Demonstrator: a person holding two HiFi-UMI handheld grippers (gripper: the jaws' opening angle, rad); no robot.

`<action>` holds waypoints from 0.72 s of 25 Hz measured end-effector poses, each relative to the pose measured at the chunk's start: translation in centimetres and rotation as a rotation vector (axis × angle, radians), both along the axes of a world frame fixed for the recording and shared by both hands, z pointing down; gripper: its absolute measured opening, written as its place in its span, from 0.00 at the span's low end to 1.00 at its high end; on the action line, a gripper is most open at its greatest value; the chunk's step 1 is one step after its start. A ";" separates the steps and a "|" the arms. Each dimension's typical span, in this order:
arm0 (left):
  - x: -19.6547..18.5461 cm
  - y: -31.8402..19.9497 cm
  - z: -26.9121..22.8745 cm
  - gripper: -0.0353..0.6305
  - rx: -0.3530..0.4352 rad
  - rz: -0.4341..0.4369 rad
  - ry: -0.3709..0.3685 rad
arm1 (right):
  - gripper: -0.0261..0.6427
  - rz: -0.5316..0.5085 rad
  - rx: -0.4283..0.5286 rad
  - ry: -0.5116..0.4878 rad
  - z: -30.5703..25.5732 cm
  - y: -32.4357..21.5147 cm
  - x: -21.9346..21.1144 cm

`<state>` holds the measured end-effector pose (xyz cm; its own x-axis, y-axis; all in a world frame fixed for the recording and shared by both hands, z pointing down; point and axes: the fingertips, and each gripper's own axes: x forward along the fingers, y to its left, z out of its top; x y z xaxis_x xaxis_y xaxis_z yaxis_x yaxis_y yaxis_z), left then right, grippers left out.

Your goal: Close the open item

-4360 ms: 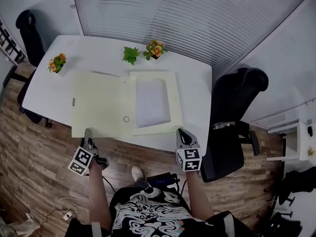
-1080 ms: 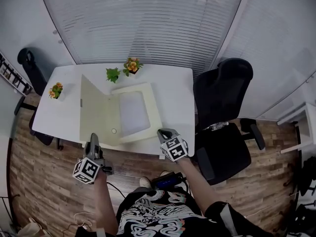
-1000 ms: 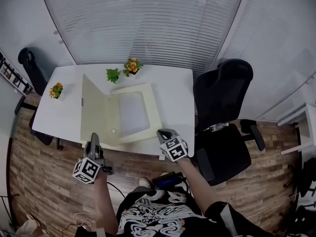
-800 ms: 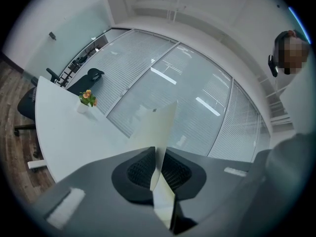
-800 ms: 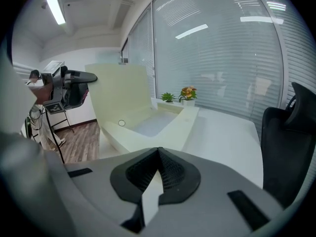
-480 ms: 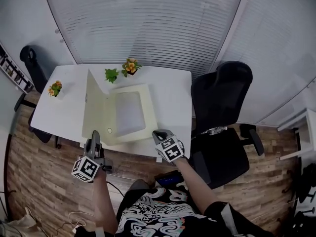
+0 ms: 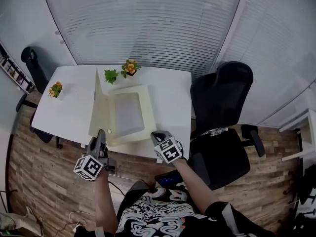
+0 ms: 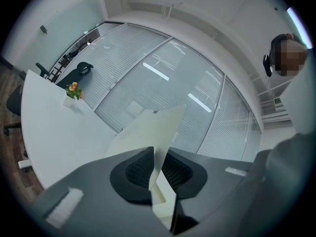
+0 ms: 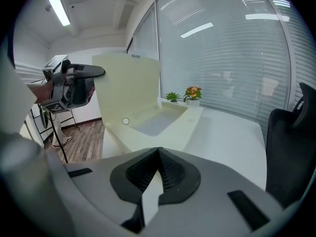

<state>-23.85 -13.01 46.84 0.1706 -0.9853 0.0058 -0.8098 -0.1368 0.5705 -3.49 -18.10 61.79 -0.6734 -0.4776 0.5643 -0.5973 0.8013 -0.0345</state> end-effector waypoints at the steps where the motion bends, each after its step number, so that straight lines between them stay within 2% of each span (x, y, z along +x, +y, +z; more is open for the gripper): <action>1: 0.3 -0.1 0.0 0.11 -0.002 0.009 -0.003 | 0.04 -0.001 0.000 -0.002 0.0 0.0 -0.1; 13: 4.8 -1.4 0.7 0.13 -0.039 0.141 -0.068 | 0.04 -0.019 -0.003 -0.001 -0.1 0.2 0.0; 18: 6.2 -1.8 1.2 0.13 -0.041 0.190 -0.061 | 0.04 -0.035 0.000 0.006 -0.2 0.3 -0.3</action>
<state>-17.69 -14.85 48.08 0.3519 -0.9340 0.0610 -0.8047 -0.2686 0.5294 -3.76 -17.84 61.60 -0.6861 -0.4536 0.5688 -0.5691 0.8217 -0.0311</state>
